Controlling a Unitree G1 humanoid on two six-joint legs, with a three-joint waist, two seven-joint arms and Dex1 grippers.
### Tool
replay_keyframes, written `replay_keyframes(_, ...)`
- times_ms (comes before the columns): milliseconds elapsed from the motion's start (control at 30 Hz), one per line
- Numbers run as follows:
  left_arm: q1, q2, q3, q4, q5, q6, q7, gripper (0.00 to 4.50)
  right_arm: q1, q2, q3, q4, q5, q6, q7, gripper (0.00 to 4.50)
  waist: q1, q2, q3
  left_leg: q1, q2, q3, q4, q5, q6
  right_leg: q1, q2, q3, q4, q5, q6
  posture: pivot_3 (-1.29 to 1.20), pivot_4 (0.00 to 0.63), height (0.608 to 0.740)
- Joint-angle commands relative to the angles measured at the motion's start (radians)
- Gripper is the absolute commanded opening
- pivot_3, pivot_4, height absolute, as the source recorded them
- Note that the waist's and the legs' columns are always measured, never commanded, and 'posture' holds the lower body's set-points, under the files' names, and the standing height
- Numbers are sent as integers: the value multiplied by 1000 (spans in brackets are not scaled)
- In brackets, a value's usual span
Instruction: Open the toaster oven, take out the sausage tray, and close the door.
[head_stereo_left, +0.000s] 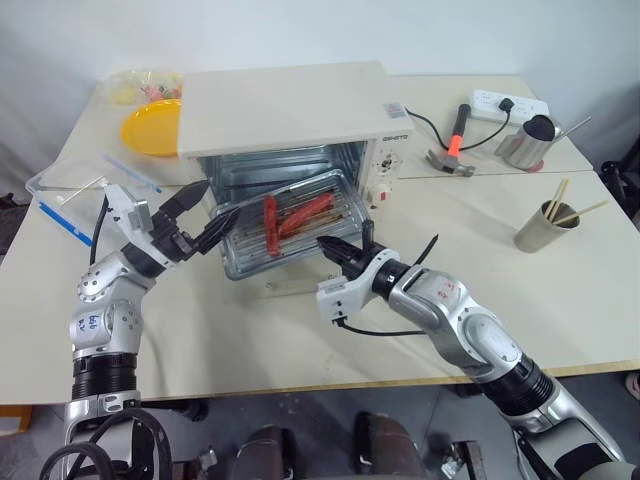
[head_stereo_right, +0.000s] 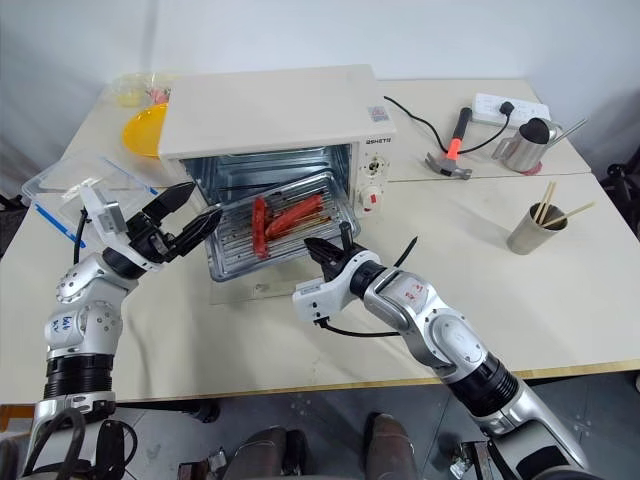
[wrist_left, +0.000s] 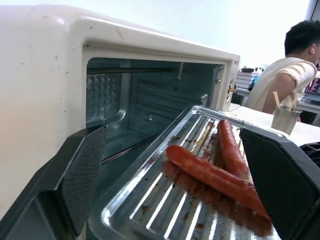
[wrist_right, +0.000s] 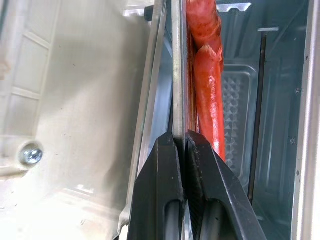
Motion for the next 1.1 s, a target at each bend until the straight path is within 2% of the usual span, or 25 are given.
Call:
replay_keyframes(33, 37, 37, 53, -69, -21, 40, 40, 4500, 7, 3, -51, -70, 30, -17, 11, 17, -3, 0, 0, 0, 0, 0, 0, 0, 0, 0, 0, 0, 0, 0, 0, 0, 150, 740)
replay_keyframes(300, 207, 74, 178, -312, -193, 295, 181, 4500, 37, -28, -99, -87, 78, -115, -18, 17, -2, 0, 0, 0, 1, -2, 0, 0, 0, 0, 0, 0, 0, 0, 0, 0, 150, 740)
replay_keyframes(433, 348, 82, 245, -500, -388, 497, 293, 4500, 52, -27, -128, -80, 118, -148, -29, 17, -1, -2, 1, 1, 5, -2, 0, 0, 0, 1, -1, 0, 0, 0, 0, 0, 150, 740)
replay_keyframes(600, 454, 55, 282, -599, -617, 646, 456, 4500, 40, -27, -143, -72, 161, -212, -43, 17, 5, -2, 1, 2, 5, -4, 0, 0, 0, 3, -1, 0, 0, 0, 0, 0, 150, 740)
replay_keyframes(833, 470, 51, 229, -583, -886, 768, 674, 4500, 40, -53, -147, -64, 239, -325, -32, 17, 5, -2, 1, 2, 5, -4, 0, 0, 0, 4, -1, 1, 0, 0, -1, 0, 150, 740)
replay_keyframes(1067, 458, 92, 165, -535, -1096, 821, 793, 4500, 41, -80, -152, -55, 299, -395, -3, 17, 5, -2, 1, 3, 5, -5, 0, 0, 0, 4, -1, 1, 0, 0, -1, 0, 150, 740)
replay_keyframes(1100, 462, 98, 156, -531, -1127, 825, 805, 4313, 42, -82, -153, -54, 305, -399, 2, 2, 5, -2, 1, 3, 5, -5, 0, 0, 0, 4, -1, 1, 0, -1, -1, 0, 150, 740)
